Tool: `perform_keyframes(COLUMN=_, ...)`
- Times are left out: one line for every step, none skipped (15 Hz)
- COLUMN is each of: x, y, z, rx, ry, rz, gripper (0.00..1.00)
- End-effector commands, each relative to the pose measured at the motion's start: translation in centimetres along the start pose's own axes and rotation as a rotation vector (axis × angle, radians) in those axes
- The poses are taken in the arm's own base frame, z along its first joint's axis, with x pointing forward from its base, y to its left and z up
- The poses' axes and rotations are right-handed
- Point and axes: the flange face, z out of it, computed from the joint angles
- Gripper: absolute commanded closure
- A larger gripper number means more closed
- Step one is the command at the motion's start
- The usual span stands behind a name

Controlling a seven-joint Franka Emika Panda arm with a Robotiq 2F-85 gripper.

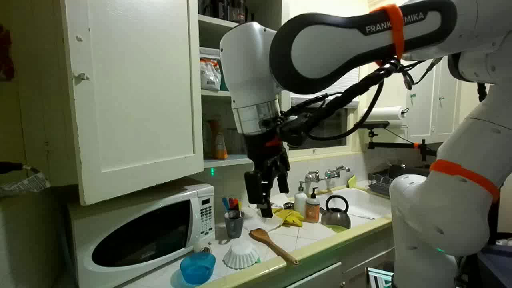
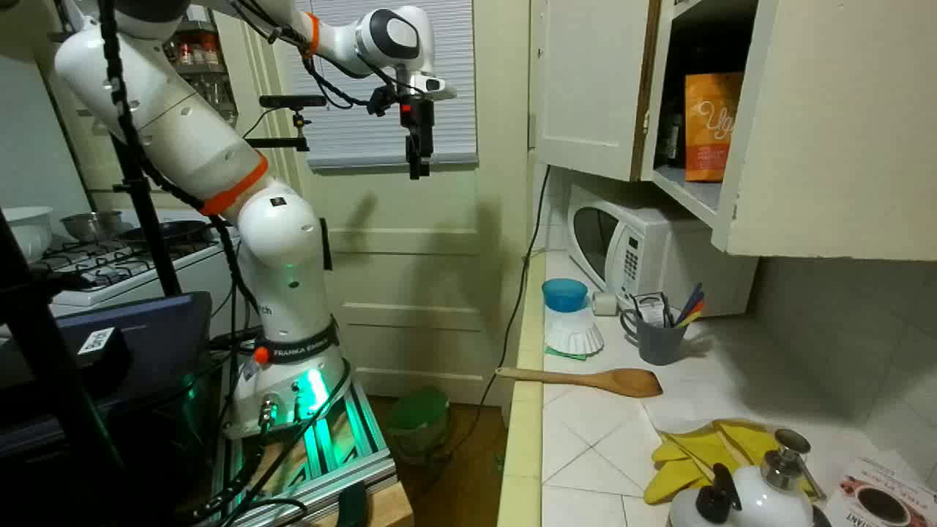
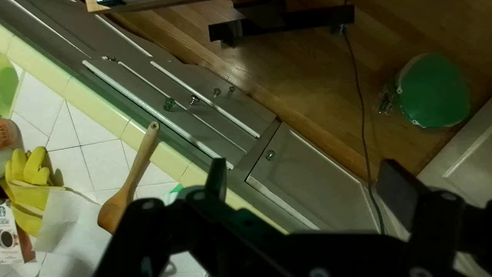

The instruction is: Put the cupcake liner in the blue bowl

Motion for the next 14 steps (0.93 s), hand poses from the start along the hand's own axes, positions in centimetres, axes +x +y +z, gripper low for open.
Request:
perform_keyframes(x=0.0, y=0.0, z=0.0, rx=0.0, ry=-0.001, rz=0.0, gripper=0.0)
perform_keyframes(x=0.0, y=0.0, z=0.0, rx=0.0, ry=-0.001, rz=0.0, gripper=0.0)
perform_keyframes(x=0.0, y=0.0, z=0.0, rx=0.0, ry=-0.001, rz=0.0, gripper=0.0)
perform_keyframes(x=0.0, y=0.0, z=0.0, rx=0.0, ry=-0.001, rz=0.0, gripper=0.0)
perform_keyframes(x=0.0, y=0.0, z=0.0, rx=0.0, ry=-0.001, rz=0.0, gripper=0.0)
perform_keyframes(x=0.0, y=0.0, z=0.0, rx=0.0, ry=-0.001, rz=0.0, gripper=0.0)
perform_keyframes(x=0.0, y=0.0, z=0.0, rx=0.0, ry=-0.001, rz=0.0, gripper=0.0)
perform_keyframes(x=0.0, y=0.0, z=0.0, rx=0.0, ry=-0.001, rz=0.0, gripper=0.0)
perform_keyframes(x=0.0, y=0.0, z=0.0, rx=0.0, ry=-0.001, rz=0.0, gripper=0.0)
perform_keyframes(x=0.0, y=0.0, z=0.0, rx=0.0, ry=-0.001, rz=0.0, gripper=0.0)
perform_keyframes(x=0.5, y=0.6, z=0.0, rx=-0.002, ry=0.018, rz=0.055, gripper=0.0)
perform_keyframes(x=1.1, y=1.7, z=0.0, rx=0.022, ry=0.025, rz=0.109, gripper=0.0)
perform_keyframes(x=1.5, y=2.7, z=0.0, rx=0.037, ry=0.042, rz=0.164, gripper=0.0)
perform_keyframes(x=2.1, y=4.2, z=0.3, rx=0.066, ry=0.046, rz=0.221, gripper=0.0)
